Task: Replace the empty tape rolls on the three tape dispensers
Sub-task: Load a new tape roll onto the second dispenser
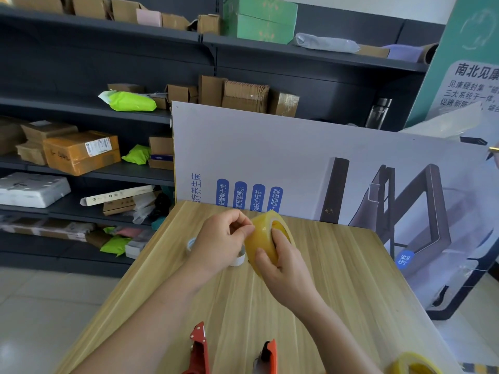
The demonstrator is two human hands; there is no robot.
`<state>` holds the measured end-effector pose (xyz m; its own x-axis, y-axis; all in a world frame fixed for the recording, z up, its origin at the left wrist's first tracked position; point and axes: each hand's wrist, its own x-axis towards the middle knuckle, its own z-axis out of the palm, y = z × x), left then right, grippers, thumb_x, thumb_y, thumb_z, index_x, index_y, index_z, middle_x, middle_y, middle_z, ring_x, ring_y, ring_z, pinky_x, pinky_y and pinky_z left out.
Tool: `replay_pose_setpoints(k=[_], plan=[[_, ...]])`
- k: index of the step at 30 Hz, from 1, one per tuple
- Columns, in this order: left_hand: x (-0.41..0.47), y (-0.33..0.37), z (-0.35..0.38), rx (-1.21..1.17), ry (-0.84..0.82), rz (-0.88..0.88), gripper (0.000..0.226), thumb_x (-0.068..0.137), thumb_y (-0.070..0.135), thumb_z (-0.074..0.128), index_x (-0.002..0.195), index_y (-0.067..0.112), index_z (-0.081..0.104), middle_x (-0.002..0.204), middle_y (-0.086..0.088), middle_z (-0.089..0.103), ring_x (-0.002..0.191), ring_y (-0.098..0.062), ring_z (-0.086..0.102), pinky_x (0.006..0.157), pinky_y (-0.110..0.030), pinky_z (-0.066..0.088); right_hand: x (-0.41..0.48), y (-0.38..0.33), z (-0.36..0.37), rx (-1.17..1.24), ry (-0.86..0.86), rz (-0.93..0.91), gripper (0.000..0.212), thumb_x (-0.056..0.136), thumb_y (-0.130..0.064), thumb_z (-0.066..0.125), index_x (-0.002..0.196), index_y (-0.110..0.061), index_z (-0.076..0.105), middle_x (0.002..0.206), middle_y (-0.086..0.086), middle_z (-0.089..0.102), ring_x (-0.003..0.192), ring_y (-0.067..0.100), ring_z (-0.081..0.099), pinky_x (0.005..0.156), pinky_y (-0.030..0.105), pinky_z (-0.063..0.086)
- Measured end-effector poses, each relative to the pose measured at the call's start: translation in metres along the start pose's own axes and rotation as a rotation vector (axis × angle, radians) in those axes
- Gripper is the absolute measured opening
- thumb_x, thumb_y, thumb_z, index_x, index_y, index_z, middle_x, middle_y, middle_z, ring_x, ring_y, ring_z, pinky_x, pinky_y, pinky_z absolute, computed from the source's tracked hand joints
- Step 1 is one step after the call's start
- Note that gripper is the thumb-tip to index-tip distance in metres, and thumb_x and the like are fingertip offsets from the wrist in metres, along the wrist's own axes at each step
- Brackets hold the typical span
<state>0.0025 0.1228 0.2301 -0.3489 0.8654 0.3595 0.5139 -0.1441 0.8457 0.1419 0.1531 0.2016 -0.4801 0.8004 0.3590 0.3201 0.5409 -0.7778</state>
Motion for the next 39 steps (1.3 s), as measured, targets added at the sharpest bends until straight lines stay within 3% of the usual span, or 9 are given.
replay_pose_setpoints(k=[6, 12, 16, 20, 25, 28, 31, 35, 39], plan=[[-0.012, 0.0, 0.0, -0.111, 0.007, 0.111, 0.016, 0.09, 0.014, 0.06, 0.075, 0.02, 0.058, 0.072, 0.01, 0.057, 0.063, -0.004, 0.049, 0.056, -0.014, 0.043, 0.006, -0.011, -0.009, 0.159, -0.013, 0.134, 0.02, 0.09, -0.012, 0.049, 0.098, 0.006, 0.053, 0.088, 0.035, 0.058, 0.082, 0.051, 0.057, 0.064, 0.059, 0.05], [-0.004, -0.005, -0.006, -0.249, -0.058, -0.019, 0.015, 0.09, 0.009, 0.059, 0.089, 0.023, 0.06, 0.068, 0.002, 0.058, 0.061, -0.01, 0.054, 0.051, -0.017, 0.045, 0.003, -0.007, -0.013, 0.32, -0.086, 0.232, 0.015, 0.091, -0.01, 0.053, 0.095, -0.006, 0.067, 0.08, 0.017, 0.071, 0.072, 0.027, 0.071, 0.062, 0.039, 0.061], [-0.003, -0.005, -0.022, -0.294, -0.373, 0.047, 0.031, 0.092, -0.004, 0.044, 0.091, 0.019, 0.065, 0.066, 0.009, 0.055, 0.057, -0.001, 0.05, 0.049, -0.009, 0.039, 0.001, -0.004, -0.016, 0.353, -0.11, 0.276, 0.016, 0.087, -0.015, 0.056, 0.089, -0.006, 0.07, 0.07, 0.008, 0.07, 0.062, 0.016, 0.067, 0.055, 0.027, 0.053], [-0.002, -0.005, -0.036, -0.065, -0.493, 0.175, 0.04, 0.084, -0.009, 0.044, 0.093, 0.018, 0.073, 0.081, 0.019, 0.058, 0.072, -0.001, 0.054, 0.062, -0.013, 0.042, 0.001, -0.002, -0.021, 0.302, -0.145, 0.361, 0.032, 0.073, -0.035, 0.055, 0.082, -0.007, 0.069, 0.069, 0.002, 0.062, 0.063, 0.01, 0.056, 0.064, 0.029, 0.043], [-0.006, -0.01, -0.031, 0.066, -0.528, 0.211, 0.019, 0.087, 0.012, 0.065, 0.092, 0.03, 0.072, 0.094, 0.011, 0.054, 0.084, -0.008, 0.055, 0.075, -0.026, 0.048, 0.0, -0.002, -0.023, 0.316, -0.284, 0.461, 0.017, 0.066, -0.036, 0.058, 0.066, -0.023, 0.068, 0.064, -0.003, 0.061, 0.054, 0.008, 0.058, 0.055, 0.023, 0.047], [-0.008, -0.019, -0.027, -0.028, -0.579, 0.117, 0.012, 0.088, 0.016, 0.066, 0.082, 0.027, 0.068, 0.107, 0.01, 0.054, 0.09, -0.005, 0.058, 0.084, -0.029, 0.051, -0.002, 0.002, -0.022, 0.374, -0.268, 0.57, 0.035, 0.061, -0.034, 0.062, 0.083, -0.006, 0.063, 0.08, 0.011, 0.06, 0.055, 0.014, 0.06, 0.055, 0.03, 0.05], [-0.016, -0.031, -0.019, -0.187, -0.63, -0.047, 0.01, 0.092, 0.016, 0.06, 0.083, 0.02, 0.064, 0.116, 0.007, 0.064, 0.09, -0.021, 0.059, 0.089, -0.037, 0.051, -0.003, 0.006, -0.017, 0.363, -0.179, 0.555, 0.04, 0.065, -0.031, 0.061, 0.082, 0.004, 0.059, 0.08, 0.012, 0.053, 0.065, 0.021, 0.054, 0.063, 0.036, 0.044], [-0.027, -0.046, -0.002, -0.306, -0.483, -0.192, 0.018, 0.089, 0.017, 0.065, 0.072, 0.025, 0.067, 0.072, 0.009, 0.066, 0.073, -0.02, 0.059, 0.068, -0.023, 0.049, -0.009, 0.025, -0.004, 0.382, -0.114, 0.565, 0.022, 0.082, -0.028, 0.062, 0.081, -0.006, 0.061, 0.078, 0.006, 0.054, 0.073, 0.018, 0.053, 0.07, 0.034, 0.043], [-0.04, -0.069, 0.019, -0.307, -0.297, -0.46, 0.014, 0.087, 0.017, 0.067, 0.074, 0.018, 0.065, 0.063, 0.003, 0.058, 0.058, -0.01, 0.053, 0.055, -0.021, 0.045, -0.024, 0.043, 0.016, 0.211, 0.015, 0.545, 0.039, 0.083, -0.046, 0.066, 0.11, -0.02, 0.061, 0.108, -0.005, 0.062, 0.102, 0.011, 0.059, 0.088, 0.032, 0.05]])
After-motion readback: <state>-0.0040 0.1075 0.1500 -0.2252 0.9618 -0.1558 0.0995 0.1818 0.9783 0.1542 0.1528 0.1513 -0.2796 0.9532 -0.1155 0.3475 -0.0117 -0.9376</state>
